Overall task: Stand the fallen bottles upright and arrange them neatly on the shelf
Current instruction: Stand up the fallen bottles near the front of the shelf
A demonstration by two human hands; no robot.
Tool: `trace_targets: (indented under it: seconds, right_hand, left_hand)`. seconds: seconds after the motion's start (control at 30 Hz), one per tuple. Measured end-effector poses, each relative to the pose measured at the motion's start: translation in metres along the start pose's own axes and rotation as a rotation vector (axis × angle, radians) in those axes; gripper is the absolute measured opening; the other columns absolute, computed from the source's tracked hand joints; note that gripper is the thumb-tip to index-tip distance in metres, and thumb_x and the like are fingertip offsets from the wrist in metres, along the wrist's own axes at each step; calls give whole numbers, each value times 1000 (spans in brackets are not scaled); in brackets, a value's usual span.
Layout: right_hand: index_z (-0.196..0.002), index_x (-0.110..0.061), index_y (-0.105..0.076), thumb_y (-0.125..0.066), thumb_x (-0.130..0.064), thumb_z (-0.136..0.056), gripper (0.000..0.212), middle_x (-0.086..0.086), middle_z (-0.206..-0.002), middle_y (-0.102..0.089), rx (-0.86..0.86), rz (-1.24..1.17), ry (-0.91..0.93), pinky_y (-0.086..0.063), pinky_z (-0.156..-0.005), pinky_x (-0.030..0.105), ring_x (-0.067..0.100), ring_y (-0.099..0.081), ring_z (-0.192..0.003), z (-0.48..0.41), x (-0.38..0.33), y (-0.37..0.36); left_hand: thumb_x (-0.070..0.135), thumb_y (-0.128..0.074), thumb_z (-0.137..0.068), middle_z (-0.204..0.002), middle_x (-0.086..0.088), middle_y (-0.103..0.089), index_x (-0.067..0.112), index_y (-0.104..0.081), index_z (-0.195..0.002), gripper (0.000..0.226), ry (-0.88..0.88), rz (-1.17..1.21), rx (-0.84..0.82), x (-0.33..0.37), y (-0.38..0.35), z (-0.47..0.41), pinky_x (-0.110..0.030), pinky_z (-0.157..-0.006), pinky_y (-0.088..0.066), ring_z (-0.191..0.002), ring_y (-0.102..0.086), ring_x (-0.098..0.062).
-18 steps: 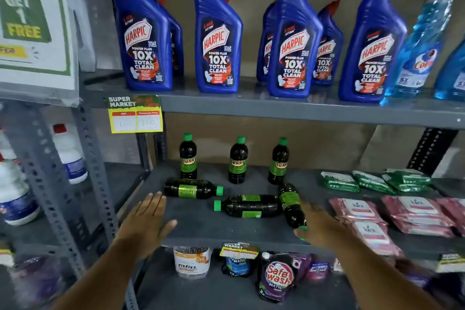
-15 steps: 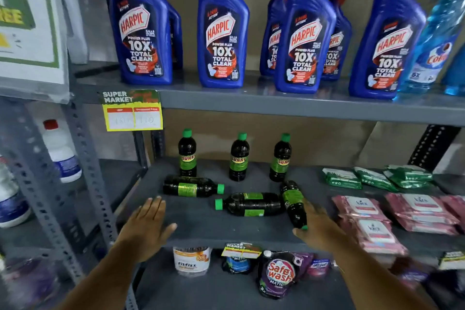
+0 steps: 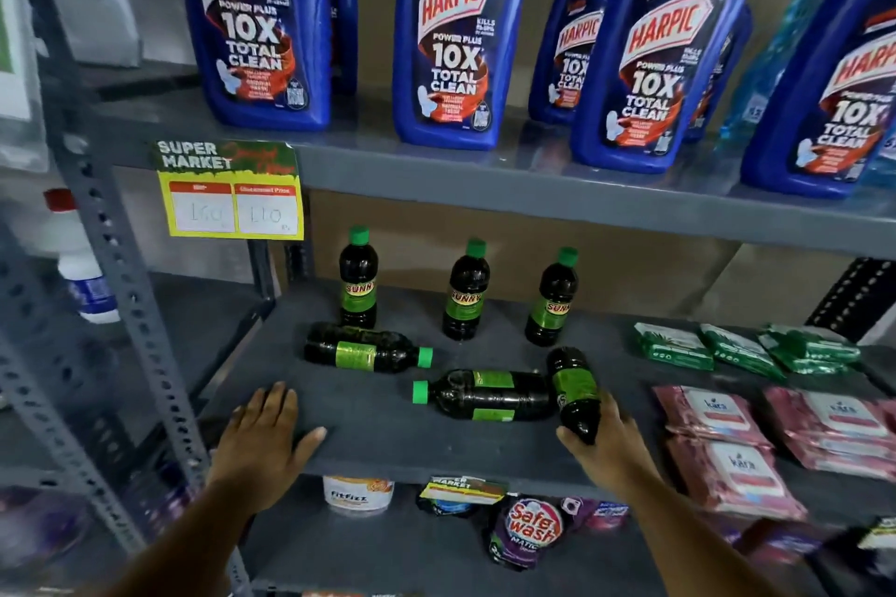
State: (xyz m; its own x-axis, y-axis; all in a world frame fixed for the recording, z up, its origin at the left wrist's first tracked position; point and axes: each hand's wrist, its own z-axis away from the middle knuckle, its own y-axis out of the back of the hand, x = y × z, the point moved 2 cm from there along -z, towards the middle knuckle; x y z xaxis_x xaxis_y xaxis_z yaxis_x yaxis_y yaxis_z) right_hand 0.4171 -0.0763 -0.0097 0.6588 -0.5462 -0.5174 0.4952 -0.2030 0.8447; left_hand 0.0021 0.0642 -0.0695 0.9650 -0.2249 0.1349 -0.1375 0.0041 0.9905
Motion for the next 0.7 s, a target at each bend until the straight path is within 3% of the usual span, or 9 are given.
trace_targets:
  seconds: [0.23, 0.53, 0.7]
  right_hand:
    - [-151, -29, -6, -64, -59, -78, 99, 16, -139, -39, 8, 63, 18, -49, -89, 48, 39, -55, -116, 2, -3, -4]
    - [-150, -29, 2, -71, -57, -71, 111, 12, -146, -28, -15, 189, 48, -51, -81, 42, 35, -57, -115, 0, -4, -1]
    - [-150, -33, -2, -62, -50, -75, 98, 14, -154, -4, 83, 582, 345, -49, -63, 32, 35, -64, -101, 20, 2, 4]
  left_hand:
    - [79, 6, -66, -158, -11, -15, 9, -17, -148, 109, 4, -15, -8, 1, -1, -3, -47, -117, -13, -144, -10, -29]
    - [75, 7, -67, -159, -9, -7, 11, -9, -148, 105, 1, -27, -23, 4, 2, 1, -45, -118, -7, -145, -3, -27]
    - [74, 5, -70, -160, -9, -6, 11, -8, -149, 102, -4, -11, -19, 3, 3, 1, -44, -117, -6, -145, -2, -26]
